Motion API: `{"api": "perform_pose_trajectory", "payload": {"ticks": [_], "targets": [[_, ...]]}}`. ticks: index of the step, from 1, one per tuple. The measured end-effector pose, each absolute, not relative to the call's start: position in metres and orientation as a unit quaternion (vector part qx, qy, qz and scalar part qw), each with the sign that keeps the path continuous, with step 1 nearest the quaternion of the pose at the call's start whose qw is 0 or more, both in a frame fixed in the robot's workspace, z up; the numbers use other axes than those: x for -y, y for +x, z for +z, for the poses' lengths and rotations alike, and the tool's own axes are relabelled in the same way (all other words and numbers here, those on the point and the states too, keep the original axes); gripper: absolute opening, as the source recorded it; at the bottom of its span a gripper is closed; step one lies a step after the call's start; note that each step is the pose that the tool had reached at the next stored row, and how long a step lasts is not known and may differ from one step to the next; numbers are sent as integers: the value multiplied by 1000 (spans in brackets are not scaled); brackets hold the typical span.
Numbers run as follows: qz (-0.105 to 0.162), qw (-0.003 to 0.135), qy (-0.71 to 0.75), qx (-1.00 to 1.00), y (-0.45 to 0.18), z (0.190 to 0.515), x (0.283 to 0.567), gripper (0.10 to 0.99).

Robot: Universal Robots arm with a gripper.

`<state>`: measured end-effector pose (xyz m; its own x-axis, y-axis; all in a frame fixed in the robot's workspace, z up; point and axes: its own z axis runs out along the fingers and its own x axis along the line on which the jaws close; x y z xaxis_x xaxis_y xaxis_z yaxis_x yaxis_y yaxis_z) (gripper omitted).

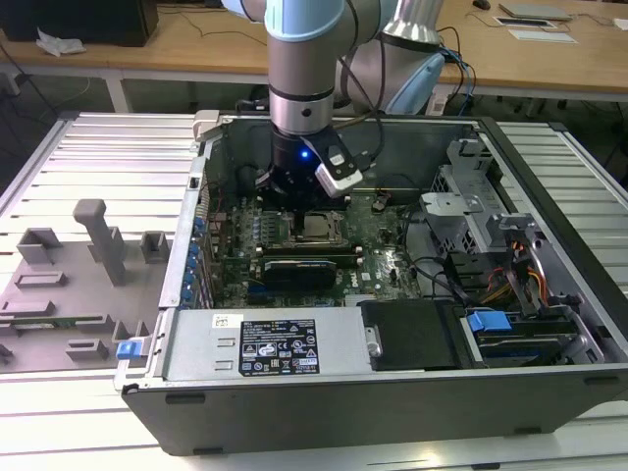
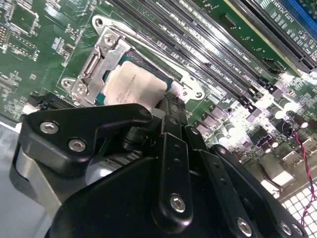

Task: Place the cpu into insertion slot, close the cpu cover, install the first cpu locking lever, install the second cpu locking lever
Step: 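Close the cpu cover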

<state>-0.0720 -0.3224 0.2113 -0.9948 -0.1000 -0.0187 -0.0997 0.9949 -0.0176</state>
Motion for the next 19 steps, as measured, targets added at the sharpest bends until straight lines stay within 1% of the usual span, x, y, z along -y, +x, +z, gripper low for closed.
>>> {"api": "perform_pose_trajectory", "payload": {"ticks": [7, 10, 15, 18, 19], "targets": [[-7, 10, -50, -999, -73, 207, 322, 106], [-3, 13, -50, -999, -73, 207, 322, 106], [-2, 14, -50, -999, -73, 214, 322, 106], [12, 16, -50, -999, -73, 214, 323, 106], [20, 17, -50, -998, -73, 214, 323, 106]]}}
